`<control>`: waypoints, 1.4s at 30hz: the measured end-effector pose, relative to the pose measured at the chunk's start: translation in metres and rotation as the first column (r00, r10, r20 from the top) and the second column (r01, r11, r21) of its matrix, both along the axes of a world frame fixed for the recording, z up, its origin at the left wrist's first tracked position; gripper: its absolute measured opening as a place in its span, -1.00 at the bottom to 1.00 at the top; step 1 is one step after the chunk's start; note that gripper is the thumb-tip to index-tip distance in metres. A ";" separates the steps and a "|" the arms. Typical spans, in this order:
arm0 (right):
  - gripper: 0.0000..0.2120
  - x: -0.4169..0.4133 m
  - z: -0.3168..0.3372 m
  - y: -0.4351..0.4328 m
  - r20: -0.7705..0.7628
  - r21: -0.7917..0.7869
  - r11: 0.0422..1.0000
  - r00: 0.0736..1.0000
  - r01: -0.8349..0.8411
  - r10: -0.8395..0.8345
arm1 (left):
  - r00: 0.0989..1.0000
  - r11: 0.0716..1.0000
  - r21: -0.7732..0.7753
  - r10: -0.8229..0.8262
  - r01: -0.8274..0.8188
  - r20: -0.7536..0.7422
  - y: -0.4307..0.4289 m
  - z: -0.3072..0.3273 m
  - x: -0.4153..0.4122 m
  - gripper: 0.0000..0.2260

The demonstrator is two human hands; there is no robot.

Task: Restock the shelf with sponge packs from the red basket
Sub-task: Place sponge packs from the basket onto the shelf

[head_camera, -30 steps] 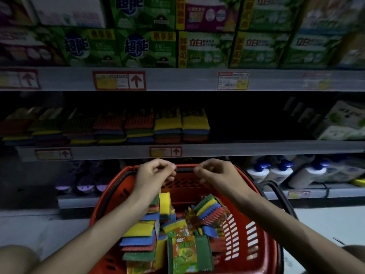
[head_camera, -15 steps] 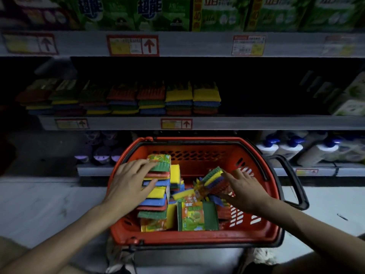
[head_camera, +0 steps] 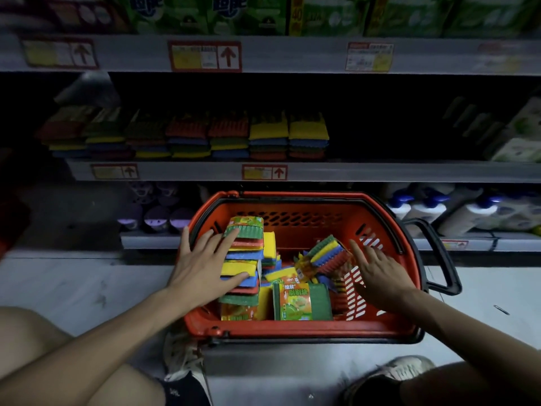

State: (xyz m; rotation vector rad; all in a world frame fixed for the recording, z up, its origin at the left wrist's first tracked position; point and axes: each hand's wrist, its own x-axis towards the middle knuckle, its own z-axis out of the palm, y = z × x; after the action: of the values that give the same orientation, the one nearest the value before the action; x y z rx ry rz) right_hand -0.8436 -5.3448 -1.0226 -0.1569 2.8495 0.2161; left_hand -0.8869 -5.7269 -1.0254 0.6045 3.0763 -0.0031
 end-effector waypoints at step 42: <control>-0.27 0.039 0.008 0.080 0.102 0.041 0.987 0.982 0.154 -0.157 | 0.989 0.983 -0.106 -0.150 0.150 0.004 0.104 0.014 0.006 -0.02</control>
State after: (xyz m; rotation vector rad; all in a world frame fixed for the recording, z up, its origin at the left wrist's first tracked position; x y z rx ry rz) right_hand -0.8050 -5.2645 -1.0148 0.0597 2.7349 0.2156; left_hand -0.8807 -5.6230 -1.0117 0.8288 3.0017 -0.1676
